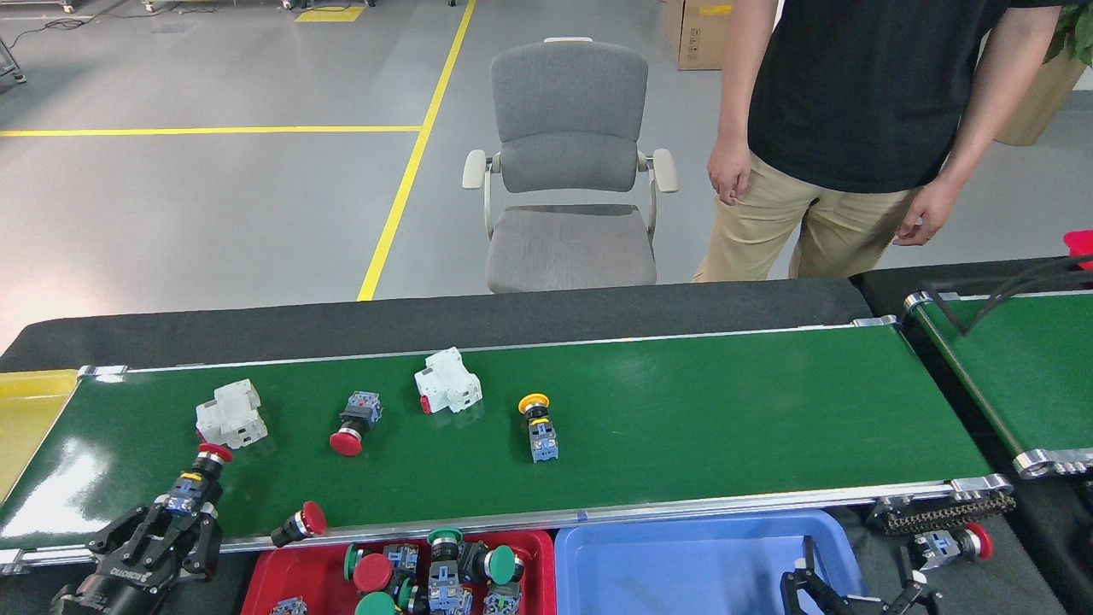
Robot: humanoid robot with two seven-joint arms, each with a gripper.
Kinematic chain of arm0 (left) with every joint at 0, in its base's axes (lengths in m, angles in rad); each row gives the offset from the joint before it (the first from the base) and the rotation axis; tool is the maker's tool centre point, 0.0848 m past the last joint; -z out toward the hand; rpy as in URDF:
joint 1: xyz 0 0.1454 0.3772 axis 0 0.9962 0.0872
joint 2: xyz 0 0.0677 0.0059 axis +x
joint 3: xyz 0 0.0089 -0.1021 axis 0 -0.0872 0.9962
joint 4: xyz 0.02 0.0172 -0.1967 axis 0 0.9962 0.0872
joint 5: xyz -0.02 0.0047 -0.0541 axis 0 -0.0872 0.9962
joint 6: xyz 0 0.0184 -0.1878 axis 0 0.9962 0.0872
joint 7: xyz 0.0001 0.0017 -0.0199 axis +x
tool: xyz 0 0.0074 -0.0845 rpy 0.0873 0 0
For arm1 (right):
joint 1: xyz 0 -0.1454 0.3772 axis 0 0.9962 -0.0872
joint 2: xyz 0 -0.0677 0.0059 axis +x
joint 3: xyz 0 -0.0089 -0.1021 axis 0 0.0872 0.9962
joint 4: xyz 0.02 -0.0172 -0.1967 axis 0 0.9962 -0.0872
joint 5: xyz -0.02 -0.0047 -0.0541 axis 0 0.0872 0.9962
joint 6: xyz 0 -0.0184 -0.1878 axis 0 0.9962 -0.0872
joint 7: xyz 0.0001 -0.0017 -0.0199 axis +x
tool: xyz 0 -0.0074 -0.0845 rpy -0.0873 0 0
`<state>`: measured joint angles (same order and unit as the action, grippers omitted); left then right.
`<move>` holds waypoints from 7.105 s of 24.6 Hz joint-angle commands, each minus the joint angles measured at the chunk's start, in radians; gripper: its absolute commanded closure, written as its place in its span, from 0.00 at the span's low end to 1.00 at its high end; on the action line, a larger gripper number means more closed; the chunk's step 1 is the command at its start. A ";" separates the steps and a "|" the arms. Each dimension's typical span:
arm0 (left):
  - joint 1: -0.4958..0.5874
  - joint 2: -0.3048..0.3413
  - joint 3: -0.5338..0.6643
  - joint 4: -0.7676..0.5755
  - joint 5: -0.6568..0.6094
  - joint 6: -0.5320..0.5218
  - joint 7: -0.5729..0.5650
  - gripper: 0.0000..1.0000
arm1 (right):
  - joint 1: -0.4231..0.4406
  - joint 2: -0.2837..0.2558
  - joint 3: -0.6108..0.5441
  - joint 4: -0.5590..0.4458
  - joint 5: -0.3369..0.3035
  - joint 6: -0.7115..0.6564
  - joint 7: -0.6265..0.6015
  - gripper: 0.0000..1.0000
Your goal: Pick switch part from conveyor to tray
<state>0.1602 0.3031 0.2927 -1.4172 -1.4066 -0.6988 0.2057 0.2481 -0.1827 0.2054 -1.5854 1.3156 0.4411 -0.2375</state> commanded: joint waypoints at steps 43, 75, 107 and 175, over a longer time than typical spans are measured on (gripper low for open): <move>-0.045 -0.005 0.071 -0.003 0.038 0.326 -0.134 0.00 | -0.003 -0.015 -0.308 -0.099 -0.190 -0.756 0.155 0.00; -0.331 0.083 -0.041 0.400 0.037 0.220 -0.048 0.81 | 0.040 -0.012 -0.308 -0.099 -0.188 -0.831 0.156 0.00; 0.229 -0.150 0.138 -0.282 0.089 0.303 -0.134 0.00 | 0.072 0.035 -0.432 -0.153 -0.182 -0.677 0.185 0.03; 0.231 -0.159 0.118 -0.330 0.018 0.309 -0.039 0.00 | 0.066 0.023 -0.422 -0.151 -0.179 -0.679 0.199 0.02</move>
<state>0.3936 0.1322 0.3985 -1.7400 -1.3883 -0.4313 0.1580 0.3215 -0.1535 -0.2111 -1.7213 1.1362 -0.2333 -0.0383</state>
